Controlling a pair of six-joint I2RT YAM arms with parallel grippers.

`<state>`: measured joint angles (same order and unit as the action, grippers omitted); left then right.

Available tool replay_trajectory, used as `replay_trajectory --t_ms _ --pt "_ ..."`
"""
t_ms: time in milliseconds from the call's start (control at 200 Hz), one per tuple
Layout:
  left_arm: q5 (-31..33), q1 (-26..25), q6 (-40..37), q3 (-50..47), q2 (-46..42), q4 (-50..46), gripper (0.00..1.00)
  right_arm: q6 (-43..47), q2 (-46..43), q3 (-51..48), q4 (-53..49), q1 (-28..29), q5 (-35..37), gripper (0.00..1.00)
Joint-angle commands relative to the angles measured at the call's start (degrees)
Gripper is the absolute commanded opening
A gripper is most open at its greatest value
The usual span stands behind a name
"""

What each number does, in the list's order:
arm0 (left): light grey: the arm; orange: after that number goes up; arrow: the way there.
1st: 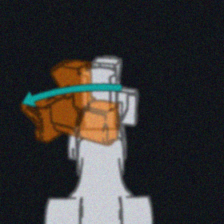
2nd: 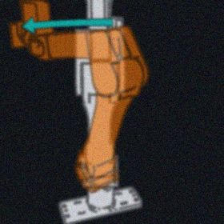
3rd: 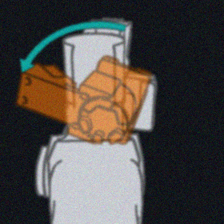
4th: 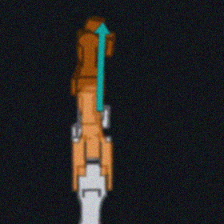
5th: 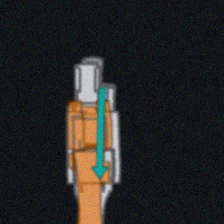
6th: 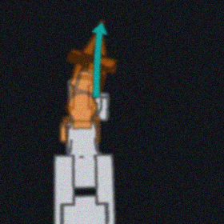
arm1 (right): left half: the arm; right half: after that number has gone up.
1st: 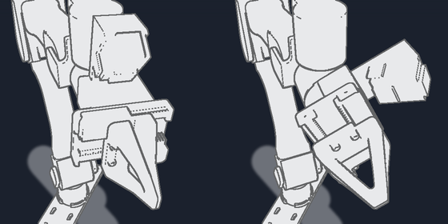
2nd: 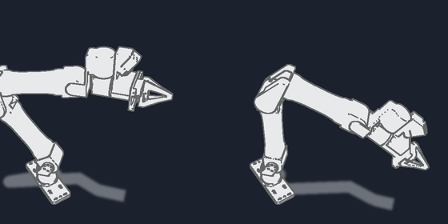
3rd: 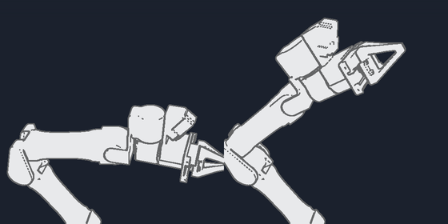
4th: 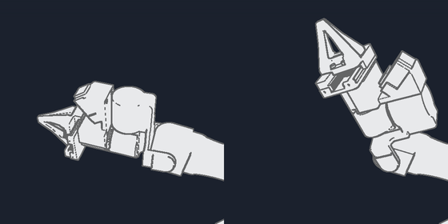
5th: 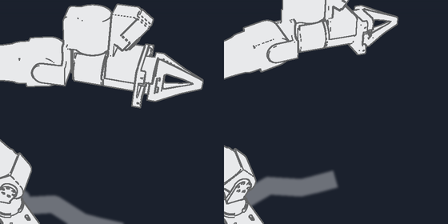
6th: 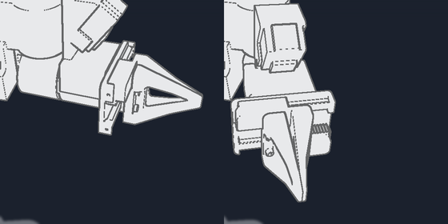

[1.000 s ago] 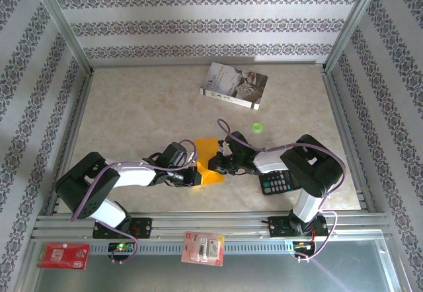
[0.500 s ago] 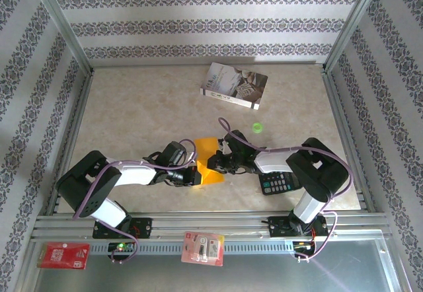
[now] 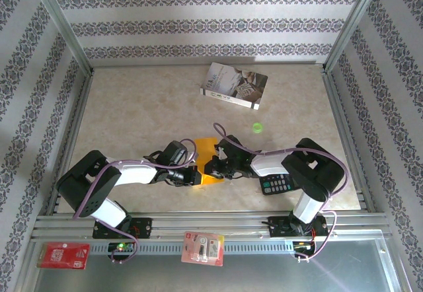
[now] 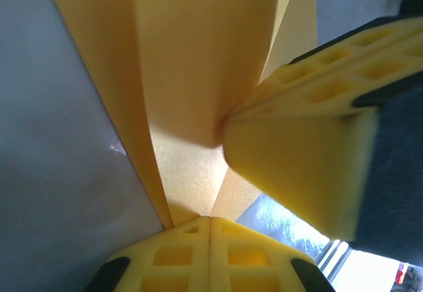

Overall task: Fold a paper plane with a square sheet of paper (pick it up from the middle)
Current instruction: Fold the triangle a second time at the center of the table.

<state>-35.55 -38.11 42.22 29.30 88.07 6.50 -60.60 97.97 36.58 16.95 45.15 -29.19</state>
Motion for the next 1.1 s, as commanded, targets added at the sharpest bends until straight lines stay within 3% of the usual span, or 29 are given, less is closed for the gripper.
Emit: replay_trajectory --t_ms 0,595,1094 --pt "6.9 0.6 -2.0 -2.1 2.1 -12.3 0.00 -1.6 1.3 -0.8 1.5 1.0 1.3 0.08" --pt "8.2 0.6 -3.6 -1.8 0.9 -14.3 0.00 -5.8 -2.0 -2.8 1.3 3.1 3.3 0.08" --pt "9.0 0.6 -5.1 -2.5 1.5 -15.8 0.00 -5.2 -0.4 -1.9 -1.2 -1.3 4.8 0.05"
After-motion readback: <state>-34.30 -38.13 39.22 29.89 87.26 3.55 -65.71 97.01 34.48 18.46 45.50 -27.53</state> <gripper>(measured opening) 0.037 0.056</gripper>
